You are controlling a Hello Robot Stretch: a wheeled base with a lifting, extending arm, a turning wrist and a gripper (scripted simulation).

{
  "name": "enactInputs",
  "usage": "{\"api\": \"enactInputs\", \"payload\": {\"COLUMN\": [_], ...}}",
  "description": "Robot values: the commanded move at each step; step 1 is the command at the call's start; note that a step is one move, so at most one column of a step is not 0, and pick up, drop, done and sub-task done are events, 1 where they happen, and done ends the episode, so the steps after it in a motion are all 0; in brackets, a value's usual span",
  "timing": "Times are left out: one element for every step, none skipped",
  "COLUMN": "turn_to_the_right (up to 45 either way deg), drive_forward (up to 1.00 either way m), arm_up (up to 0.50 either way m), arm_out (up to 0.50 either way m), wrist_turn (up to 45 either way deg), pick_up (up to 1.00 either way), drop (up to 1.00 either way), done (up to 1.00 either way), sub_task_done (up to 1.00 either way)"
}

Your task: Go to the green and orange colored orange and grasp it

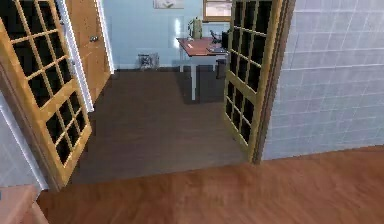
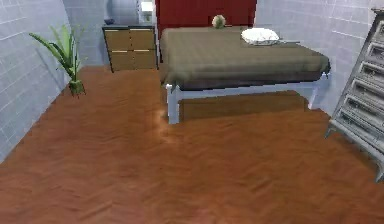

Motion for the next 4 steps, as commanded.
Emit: {"api": "enactInputs", "payload": {"turn_to_the_right": [0.0,0.0,0.0,21.0], "drive_forward": [1.0,1.0,0.25,0.0], "arm_up": [0.0,0.0,0.0,0.0], "arm_out": [0.0,0.0,0.0,0.0], "wrist_turn": [0.0,0.0,0.0,0.0], "pick_up": [0.0,0.0,0.0,0.0], "drop": [0.0,0.0,0.0,0.0], "done": [0.0,0.0,0.0,0.0], "sub_task_done": [0.0,0.0,0.0,0.0]}}
